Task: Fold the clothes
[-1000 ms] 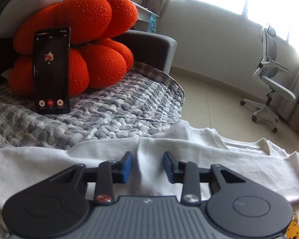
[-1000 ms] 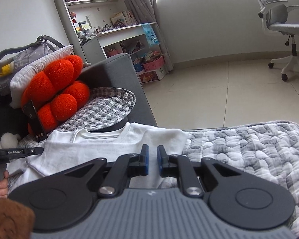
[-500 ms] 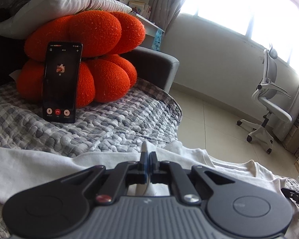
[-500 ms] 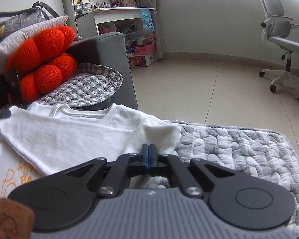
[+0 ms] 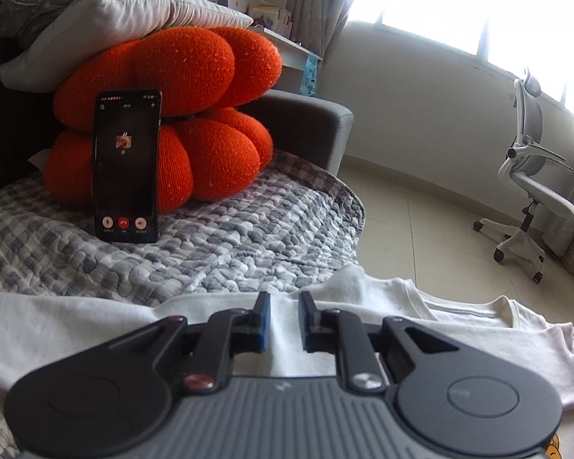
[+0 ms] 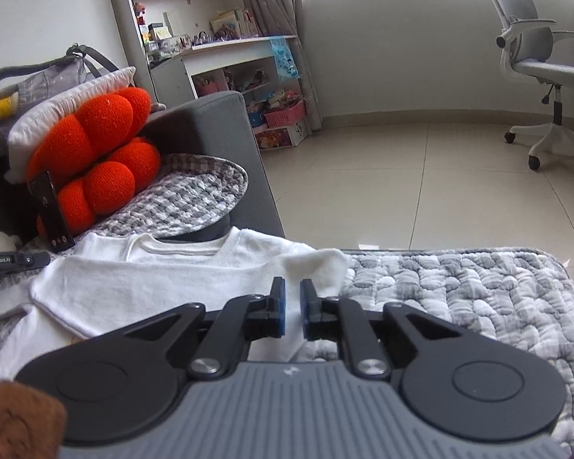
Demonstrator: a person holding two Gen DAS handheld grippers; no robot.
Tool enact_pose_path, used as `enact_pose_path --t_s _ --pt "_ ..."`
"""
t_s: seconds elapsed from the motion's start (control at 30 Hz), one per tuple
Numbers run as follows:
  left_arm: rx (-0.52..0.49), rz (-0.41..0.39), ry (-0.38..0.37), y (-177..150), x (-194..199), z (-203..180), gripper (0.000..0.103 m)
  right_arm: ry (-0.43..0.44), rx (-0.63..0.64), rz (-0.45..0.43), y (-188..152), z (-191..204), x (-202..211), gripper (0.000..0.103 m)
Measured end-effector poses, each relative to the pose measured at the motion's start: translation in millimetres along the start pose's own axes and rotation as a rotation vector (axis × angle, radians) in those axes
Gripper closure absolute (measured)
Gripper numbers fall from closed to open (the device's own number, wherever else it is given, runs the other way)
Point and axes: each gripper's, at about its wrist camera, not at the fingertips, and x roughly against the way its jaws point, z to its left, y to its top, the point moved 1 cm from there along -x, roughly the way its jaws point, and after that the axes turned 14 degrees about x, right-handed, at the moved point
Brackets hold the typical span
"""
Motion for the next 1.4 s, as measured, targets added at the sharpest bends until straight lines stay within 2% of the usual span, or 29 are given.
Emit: enact_pose_path --t_s 0.1,0.27,0.5,0.57,0.67,0.8,0.97,1.13,1.17,1.27,1.4 --pt "-0.025 0.004 -0.02 -2 1 -4 0.078 0.015 0.05 0.003 2 12 -3 0.09" --pt "-0.041 0.064 0.01 -12 -10 -2 0.076 -0.042 0.19 0.101 -4 27 -20 0.094" --pt "0.008 0.079 0.01 -6 -5 4 0.071 0.018 0.142 0.073 2 23 -7 0.089" --pt "0.032 0.094 0.012 -2 -4 6 0.071 0.049 0.158 0.099 1 29 -9 0.089" --pt "0.066 0.114 0.018 5 0 9 0.07 0.03 0.215 0.131 -4 39 -15 0.089" --pt "0.11 0.11 0.048 17 16 24 0.057 0.062 0.185 0.06 2 37 -1 0.087" --pt "0.179 0.097 0.126 31 40 60 0.046 0.083 0.174 0.038 3 39 1 0.087" --pt "0.261 0.071 0.228 40 66 105 0.041 0.085 0.15 0.036 2 36 0 0.086" --pt "0.275 0.064 0.251 41 71 114 0.041 0.087 0.144 0.033 2 36 1 0.084" --pt "0.319 0.047 0.315 42 85 139 0.039 0.09 0.135 0.021 2 35 3 0.065" --pt "0.386 0.03 0.383 41 100 169 0.038 0.105 0.122 0.007 3 35 6 0.064"
